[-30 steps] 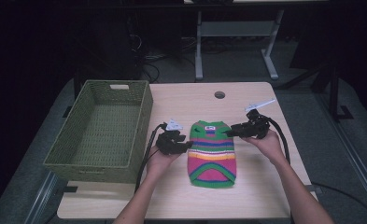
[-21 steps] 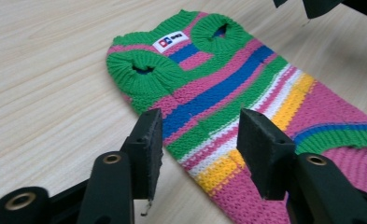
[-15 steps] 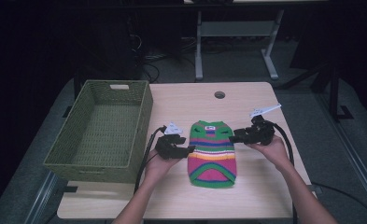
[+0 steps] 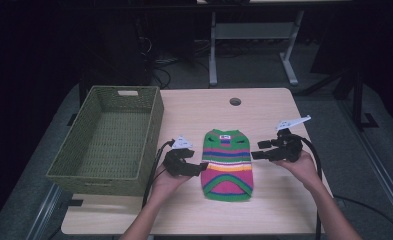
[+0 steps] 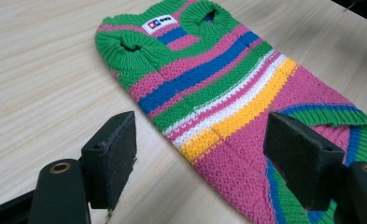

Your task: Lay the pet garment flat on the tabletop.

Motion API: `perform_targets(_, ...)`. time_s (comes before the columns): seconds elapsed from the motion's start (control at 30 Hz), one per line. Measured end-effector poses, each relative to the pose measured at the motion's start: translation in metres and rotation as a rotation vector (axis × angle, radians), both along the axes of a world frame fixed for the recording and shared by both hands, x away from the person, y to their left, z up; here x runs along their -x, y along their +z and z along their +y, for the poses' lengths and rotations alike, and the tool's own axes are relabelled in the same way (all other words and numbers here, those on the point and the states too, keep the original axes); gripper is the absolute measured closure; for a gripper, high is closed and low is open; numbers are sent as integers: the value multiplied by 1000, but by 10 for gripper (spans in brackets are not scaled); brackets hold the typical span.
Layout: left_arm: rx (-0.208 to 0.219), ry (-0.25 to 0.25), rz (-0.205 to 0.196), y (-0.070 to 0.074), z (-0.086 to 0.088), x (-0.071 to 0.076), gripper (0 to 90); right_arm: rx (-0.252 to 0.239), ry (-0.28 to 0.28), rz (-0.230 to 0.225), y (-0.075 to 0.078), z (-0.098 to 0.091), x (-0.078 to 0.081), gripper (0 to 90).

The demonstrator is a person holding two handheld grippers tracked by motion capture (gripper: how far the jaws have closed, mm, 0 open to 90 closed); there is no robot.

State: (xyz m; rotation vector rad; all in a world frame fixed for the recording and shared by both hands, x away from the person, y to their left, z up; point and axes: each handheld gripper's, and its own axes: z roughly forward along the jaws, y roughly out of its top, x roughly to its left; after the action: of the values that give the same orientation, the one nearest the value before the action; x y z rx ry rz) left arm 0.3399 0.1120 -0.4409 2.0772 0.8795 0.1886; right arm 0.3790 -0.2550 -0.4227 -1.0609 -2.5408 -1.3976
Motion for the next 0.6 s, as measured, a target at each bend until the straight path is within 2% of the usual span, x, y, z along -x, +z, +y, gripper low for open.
perform_targets(0.07,17,1,-1,0,0,2,251,1,4,-7,0,-3,2,300)
perform_targets(0.37,9,-40,-14,6,-1,12,248,10,10,1,-5,-13,16,292)
perform_targets(0.5,15,-45,-18,6,1,15,248,8,9,-8,-8,-17,23,291)
perform_targets(0.53,20,-43,-17,6,1,16,247,17,9,3,-8,-18,25,286)
perform_targets(0.6,18,-39,-18,4,2,17,245,16,3,-10,-9,-21,27,284)
